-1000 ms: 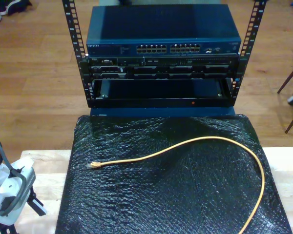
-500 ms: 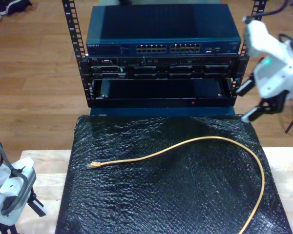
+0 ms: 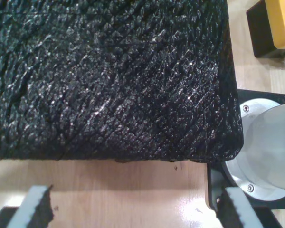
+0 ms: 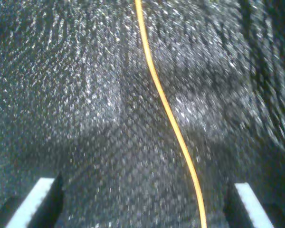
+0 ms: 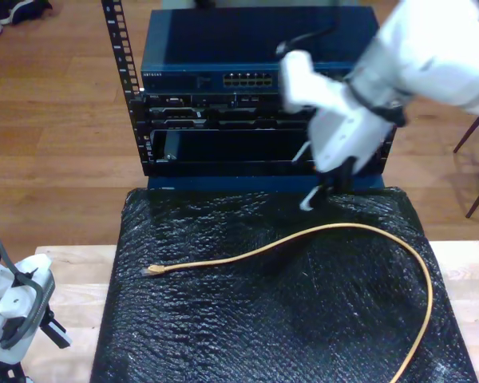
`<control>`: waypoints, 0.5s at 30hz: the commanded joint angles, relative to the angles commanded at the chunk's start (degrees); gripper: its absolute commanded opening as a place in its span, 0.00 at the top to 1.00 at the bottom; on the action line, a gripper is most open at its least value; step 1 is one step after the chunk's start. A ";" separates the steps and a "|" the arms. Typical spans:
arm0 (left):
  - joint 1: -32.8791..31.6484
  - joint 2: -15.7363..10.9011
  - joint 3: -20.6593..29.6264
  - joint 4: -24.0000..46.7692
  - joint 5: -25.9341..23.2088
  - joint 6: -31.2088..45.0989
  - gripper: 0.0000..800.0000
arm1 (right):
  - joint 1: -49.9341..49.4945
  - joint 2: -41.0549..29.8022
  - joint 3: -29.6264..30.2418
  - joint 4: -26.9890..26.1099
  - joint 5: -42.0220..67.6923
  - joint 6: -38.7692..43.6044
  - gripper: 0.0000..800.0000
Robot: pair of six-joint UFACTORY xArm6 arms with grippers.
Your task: Grab the cable and plug it in
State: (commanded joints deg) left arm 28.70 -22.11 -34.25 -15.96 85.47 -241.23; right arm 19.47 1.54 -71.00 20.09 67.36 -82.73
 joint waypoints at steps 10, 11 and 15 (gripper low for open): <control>0.18 -0.09 -1.05 0.09 0.00 -1.14 0.00 | 9.14 5.45 -3.25 -7.65 -2.55 10.55 0.01; 0.44 -0.09 -1.14 0.09 0.00 -1.41 0.00 | 9.85 5.80 -3.25 -8.00 -2.81 11.08 0.01; 1.85 0.00 -1.23 0.09 0.00 -2.73 0.00 | 13.27 7.30 -3.25 -8.88 -5.10 14.33 0.01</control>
State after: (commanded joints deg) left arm 30.55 -22.11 -35.48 -15.87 85.47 -243.96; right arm 32.75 8.84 -74.25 11.21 62.26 -68.40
